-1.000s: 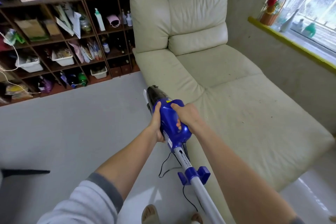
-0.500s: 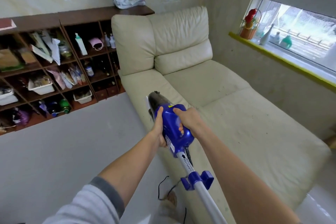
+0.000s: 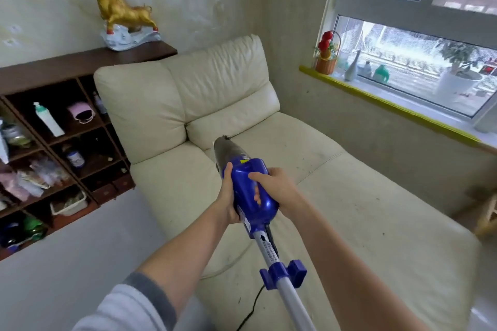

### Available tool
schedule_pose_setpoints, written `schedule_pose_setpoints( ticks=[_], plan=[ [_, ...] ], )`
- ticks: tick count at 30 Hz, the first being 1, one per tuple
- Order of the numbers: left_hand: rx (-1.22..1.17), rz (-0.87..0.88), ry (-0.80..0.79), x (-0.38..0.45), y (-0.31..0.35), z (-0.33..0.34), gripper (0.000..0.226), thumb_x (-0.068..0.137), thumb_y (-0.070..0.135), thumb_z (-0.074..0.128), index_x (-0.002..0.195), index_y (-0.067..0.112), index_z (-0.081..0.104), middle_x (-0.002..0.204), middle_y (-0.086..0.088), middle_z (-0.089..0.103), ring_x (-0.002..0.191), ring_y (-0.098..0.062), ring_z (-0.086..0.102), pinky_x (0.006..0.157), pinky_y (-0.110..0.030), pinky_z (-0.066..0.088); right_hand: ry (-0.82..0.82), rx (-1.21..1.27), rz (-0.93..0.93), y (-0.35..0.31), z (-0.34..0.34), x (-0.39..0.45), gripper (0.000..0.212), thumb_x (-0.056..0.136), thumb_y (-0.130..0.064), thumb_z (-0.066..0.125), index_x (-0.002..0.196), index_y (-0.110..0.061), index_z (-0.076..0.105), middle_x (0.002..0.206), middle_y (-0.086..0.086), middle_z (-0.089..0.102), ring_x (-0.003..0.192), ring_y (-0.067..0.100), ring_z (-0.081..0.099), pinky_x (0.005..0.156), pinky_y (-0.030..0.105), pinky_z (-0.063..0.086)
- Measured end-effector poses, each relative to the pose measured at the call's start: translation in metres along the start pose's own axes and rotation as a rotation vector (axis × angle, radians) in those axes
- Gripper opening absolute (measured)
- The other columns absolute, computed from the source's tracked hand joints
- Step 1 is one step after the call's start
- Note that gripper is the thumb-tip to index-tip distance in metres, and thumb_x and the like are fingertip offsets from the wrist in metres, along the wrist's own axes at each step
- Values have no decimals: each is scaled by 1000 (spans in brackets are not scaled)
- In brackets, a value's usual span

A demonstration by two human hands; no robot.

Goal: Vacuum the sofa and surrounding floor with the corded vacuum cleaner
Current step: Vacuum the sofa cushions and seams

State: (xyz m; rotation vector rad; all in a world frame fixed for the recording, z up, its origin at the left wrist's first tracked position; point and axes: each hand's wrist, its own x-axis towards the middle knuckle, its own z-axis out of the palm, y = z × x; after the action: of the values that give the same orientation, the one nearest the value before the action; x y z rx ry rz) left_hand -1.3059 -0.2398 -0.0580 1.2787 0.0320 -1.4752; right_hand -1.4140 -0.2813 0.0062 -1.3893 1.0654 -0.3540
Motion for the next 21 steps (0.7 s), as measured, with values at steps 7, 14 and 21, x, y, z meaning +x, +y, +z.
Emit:
schedule_pose_setpoints(
  ticks=[7, 14, 21],
  plan=[
    [66, -18, -54, 80, 42, 19, 70, 81, 77, 45, 88, 10, 64, 59, -9, 68, 47, -22, 66, 60, -33, 53, 179, 102, 34, -8, -8, 70, 8, 94, -21, 55, 99, -15, 53, 52, 3, 56, 41, 14, 52, 47, 24, 50],
    [197, -128, -129, 174, 114, 48, 75, 79, 80, 43, 70, 8, 59, 50, -10, 60, 41, -22, 60, 54, -28, 47, 398, 113, 108, -40, -20, 176, 20, 93, -18, 55, 78, -7, 48, 34, -3, 46, 32, 11, 45, 38, 13, 39],
    [305, -225, -183, 275, 188, 78, 81, 82, 81, 36, 100, 8, 67, 70, -13, 71, 59, -25, 69, 58, -30, 52, 507, 226, 131, -65, -29, 265, 9, 84, -13, 66, 89, -6, 63, 75, 7, 67, 67, 19, 63, 65, 31, 55]
  ],
)
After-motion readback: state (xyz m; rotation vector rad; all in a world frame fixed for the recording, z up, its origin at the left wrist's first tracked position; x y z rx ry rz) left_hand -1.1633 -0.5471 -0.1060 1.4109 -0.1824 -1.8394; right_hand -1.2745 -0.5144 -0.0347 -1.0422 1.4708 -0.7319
